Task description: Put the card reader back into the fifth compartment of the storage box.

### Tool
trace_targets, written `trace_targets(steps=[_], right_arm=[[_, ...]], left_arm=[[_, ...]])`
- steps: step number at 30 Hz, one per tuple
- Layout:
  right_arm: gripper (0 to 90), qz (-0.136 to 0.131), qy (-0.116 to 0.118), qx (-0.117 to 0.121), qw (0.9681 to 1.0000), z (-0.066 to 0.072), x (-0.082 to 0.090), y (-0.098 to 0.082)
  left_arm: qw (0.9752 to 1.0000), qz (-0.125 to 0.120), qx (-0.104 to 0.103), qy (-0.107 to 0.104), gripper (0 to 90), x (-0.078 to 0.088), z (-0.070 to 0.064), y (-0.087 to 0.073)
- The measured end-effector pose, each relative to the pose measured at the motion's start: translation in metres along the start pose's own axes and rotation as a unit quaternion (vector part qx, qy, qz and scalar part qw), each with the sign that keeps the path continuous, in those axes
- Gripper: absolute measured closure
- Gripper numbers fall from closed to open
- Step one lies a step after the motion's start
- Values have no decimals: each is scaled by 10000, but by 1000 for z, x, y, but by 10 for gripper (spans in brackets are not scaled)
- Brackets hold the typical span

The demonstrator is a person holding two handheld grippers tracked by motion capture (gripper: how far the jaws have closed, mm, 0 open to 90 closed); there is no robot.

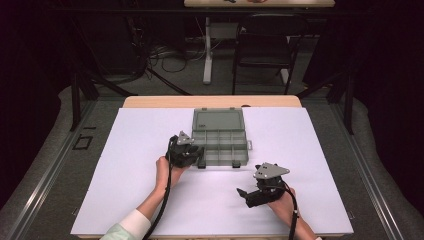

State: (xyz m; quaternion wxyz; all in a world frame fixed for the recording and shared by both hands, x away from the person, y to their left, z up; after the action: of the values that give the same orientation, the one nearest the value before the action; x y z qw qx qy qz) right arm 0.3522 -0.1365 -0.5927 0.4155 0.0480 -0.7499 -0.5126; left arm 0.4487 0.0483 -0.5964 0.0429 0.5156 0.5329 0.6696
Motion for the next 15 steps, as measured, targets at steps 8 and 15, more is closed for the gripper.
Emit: trace_targets(steps=[8, 15], right_arm=[[0, -12, 7, -17, 10000, -1, 1, 0], [0, -35, 37, -45, 10000, -2, 2, 0]], left_arm=[[10000, -45, -60, 22, 456, 8, 2, 1], [10000, -51, -60, 51, 225, 17, 9, 1]])
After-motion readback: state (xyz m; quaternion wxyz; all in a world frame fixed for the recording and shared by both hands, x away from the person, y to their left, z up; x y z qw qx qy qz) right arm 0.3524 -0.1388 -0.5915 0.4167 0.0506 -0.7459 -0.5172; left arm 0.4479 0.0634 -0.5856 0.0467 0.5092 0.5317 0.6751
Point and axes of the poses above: each handheld gripper's, and its own axes: x roughly backward along the jaws, y roughly out of its top, z roughly to its left, the point moved 10 cm from there along -x, roughly forward along the jaws, and after that the axes turned 5 degrees about -y, right-handed, at the moved point
